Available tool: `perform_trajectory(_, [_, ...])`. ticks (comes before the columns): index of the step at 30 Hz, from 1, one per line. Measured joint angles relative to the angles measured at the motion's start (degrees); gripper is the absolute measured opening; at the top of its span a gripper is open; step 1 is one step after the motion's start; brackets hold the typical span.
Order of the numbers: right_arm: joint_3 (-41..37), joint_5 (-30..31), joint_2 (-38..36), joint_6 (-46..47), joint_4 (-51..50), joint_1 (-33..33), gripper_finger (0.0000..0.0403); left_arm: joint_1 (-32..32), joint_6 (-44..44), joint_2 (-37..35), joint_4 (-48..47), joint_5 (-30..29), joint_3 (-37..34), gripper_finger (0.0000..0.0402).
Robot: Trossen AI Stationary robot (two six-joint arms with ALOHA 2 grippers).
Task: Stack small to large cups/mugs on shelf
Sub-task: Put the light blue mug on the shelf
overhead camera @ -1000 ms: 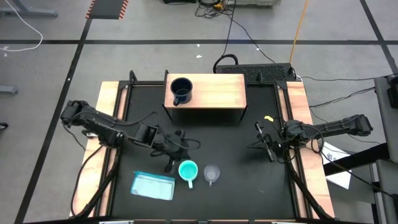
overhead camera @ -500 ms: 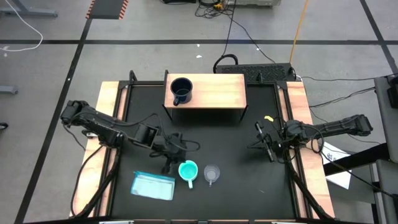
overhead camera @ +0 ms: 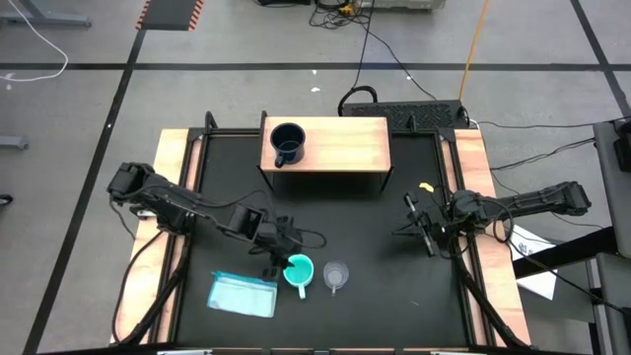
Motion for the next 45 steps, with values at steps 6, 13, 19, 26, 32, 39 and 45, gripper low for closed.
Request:
perform_trajectory(6, [0.0, 0.0, 0.0, 0.0, 0.1, 0.0, 0.0000, 0.0, 0.7, 0.0, 0.0, -1.9, 0.0, 0.0239])
perform_trajectory(13, [0.0, 0.0, 0.0, 0.0, 0.2, 0.0, 0.0000, 0.4, 1.2, 1.2, 0.0, -2.9, 0.0, 0.0241])
perform_trajectory(19, [0.0, 0.0, 0.0, 0.0, 0.3, 0.0, 0.0000, 1.5, 1.3, 2.3, 0.0, -3.1, 0.0, 0.0241])
perform_trajectory(26, [0.0, 0.0, 0.0, 0.0, 0.3, 0.0, 0.0000, 2.0, 2.3, 2.1, 0.2, -2.4, 0.0, 0.0241])
perform_trajectory(32, [0.0, 0.0, 0.0, 0.0, 0.3, 0.0, 0.0000, 2.0, 2.4, 3.3, 0.2, -0.5, 0.0, 0.0241])
perform_trajectory(39, [0.0, 0.0, 0.0, 1.2, 0.7, 0.0, 0.0000, 2.0, 2.9, 4.6, 1.6, -0.9, 0.1, 0.0241])
perform_trajectory(45, [0.0, 0.0, 0.0, 1.3, 1.2, 0.0, 0.0000, 2.0, 3.8, 4.7, 1.3, -0.9, 0.0, 0.0231])
